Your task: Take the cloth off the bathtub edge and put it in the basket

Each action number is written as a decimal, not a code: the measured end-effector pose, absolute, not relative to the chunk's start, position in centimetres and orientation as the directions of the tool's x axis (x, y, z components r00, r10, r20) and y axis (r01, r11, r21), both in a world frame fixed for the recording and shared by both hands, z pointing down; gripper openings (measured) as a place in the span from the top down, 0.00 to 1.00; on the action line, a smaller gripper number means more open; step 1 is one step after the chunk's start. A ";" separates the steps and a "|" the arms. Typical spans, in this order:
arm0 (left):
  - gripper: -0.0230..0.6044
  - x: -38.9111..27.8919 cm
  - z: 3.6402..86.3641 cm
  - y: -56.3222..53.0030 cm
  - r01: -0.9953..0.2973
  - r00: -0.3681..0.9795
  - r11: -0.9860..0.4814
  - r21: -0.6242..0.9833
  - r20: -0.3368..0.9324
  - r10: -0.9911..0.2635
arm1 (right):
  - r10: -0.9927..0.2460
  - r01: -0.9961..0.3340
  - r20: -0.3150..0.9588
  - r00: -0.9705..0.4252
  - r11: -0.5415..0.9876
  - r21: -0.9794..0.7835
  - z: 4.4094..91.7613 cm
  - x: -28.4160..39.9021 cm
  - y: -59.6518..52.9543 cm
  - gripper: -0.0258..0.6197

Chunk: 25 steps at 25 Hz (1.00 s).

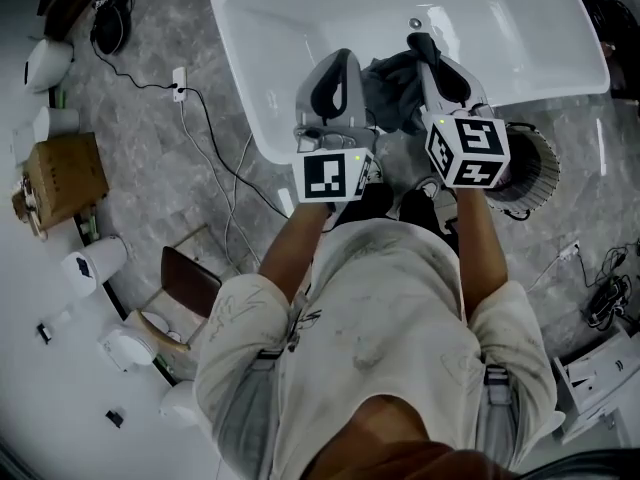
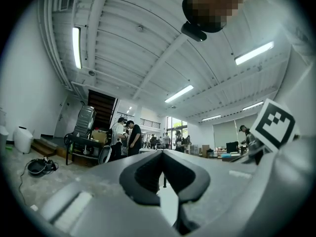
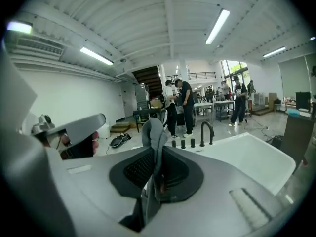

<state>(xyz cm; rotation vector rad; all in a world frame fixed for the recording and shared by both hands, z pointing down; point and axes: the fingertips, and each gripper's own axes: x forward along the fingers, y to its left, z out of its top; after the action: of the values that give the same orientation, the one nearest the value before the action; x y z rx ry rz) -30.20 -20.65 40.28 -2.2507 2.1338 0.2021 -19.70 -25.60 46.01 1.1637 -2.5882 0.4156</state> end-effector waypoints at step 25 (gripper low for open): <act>0.96 -15.4 26.4 -25.2 -0.960 0.273 -0.279 -0.015 -0.267 -0.924 | -0.918 -0.924 -0.111 -0.381 0.374 0.081 25.2 -1.0 -28.0 0.92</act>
<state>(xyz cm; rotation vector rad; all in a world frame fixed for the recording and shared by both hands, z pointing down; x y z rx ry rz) -15.42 -25.20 26.43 -2.3629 1.7694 0.3074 -0.95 -27.98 25.21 1.7732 -2.6423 -0.2069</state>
